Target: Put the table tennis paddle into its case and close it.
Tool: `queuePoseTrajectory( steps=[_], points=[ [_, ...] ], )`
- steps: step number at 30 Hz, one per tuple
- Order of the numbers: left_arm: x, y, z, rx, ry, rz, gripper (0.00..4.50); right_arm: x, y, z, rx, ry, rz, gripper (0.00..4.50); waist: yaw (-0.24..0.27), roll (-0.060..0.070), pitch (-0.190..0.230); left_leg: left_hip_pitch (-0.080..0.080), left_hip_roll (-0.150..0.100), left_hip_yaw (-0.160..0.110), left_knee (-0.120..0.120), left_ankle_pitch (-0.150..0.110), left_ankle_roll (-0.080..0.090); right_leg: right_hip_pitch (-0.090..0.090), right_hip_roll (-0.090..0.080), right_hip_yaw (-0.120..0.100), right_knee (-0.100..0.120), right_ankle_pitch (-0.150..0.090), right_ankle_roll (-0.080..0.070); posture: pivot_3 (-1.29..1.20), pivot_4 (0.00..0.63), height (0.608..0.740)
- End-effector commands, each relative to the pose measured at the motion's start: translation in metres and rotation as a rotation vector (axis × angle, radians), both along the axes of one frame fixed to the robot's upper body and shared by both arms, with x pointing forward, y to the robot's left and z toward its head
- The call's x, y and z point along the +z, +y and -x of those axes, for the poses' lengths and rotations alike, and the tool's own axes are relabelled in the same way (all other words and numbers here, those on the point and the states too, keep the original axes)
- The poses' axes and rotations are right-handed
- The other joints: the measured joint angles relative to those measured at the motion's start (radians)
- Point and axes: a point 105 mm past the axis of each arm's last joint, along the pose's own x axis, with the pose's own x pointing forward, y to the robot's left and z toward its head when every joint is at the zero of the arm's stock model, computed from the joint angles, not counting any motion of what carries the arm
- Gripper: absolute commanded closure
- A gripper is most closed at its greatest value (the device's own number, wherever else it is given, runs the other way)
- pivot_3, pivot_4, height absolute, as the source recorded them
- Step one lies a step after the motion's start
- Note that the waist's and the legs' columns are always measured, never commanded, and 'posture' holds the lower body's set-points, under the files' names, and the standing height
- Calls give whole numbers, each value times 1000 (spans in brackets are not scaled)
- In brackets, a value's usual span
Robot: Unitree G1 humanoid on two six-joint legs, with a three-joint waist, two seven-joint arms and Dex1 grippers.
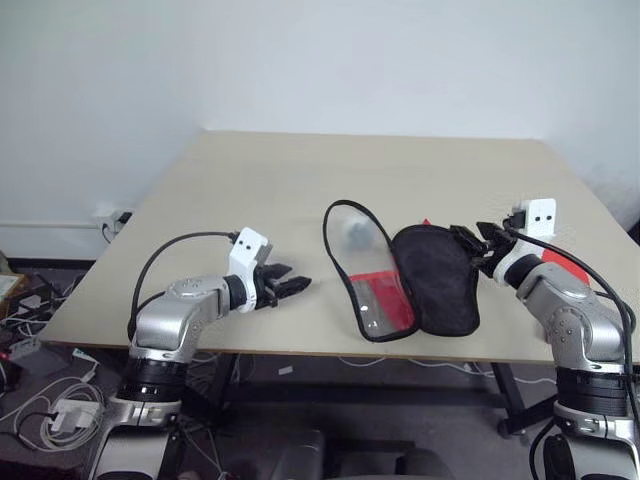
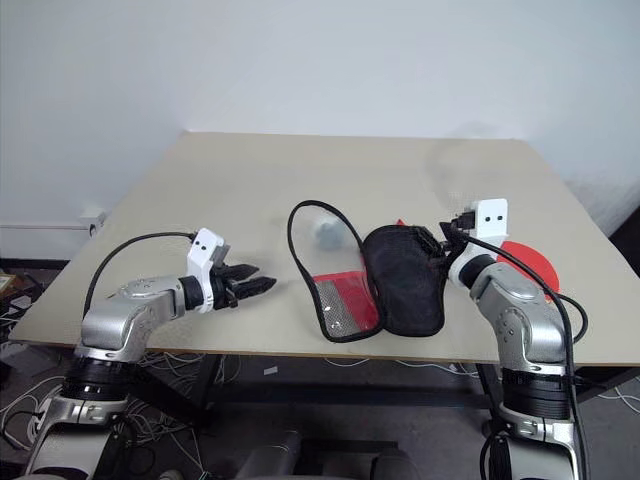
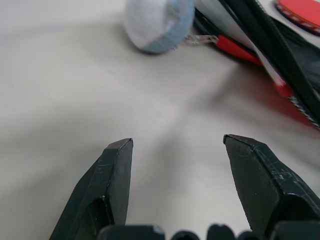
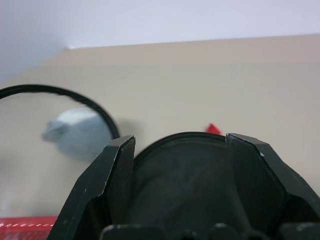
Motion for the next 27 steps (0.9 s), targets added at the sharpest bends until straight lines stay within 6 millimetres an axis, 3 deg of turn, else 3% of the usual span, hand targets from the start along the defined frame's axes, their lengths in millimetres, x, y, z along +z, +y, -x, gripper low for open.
queuePoseTrajectory(
  steps=[1,8,14,18,20,22,27],
  points=[
    [21,1,-7,-2,-63,3,1440,24,2,0,-4,-83,-15,1373,-1,0,0,0,0,0,0,0,0,0,0,0,0,0,0,0,0,715],
    [24,-17,-11,-60,-78,27,1440,16,-5,1,-52,-67,-12,1373,0,0,0,0,-1,0,0,0,1,0,0,0,0,0,0,0,0,715],
    [24,-37,-9,-155,-57,60,1440,0,-41,6,-201,-7,53,1373,1,0,0,0,-1,0,0,0,1,0,0,0,0,0,0,0,0,715],
    [24,-55,11,-288,-40,71,1440,-13,-67,13,-291,70,105,1373,-1,0,0,0,0,1,0,1,3,0,0,1,0,0,0,0,0,715],
    [27,-56,17,-312,-25,87,1440,-14,-82,16,-361,70,102,1373,-1,0,0,0,0,1,0,2,3,0,0,1,0,0,0,0,0,715],
    [24,-53,23,-332,0,84,1440,-28,-97,18,-431,151,99,1373,-1,0,0,0,0,1,0,2,4,0,0,1,0,0,0,0,0,715],
    [12,-51,30,-332,22,54,1440,-48,-116,24,-503,269,131,1373,-2,2,1,1,0,1,0,1,5,0,0,1,0,0,0,0,0,715]
  ],
)
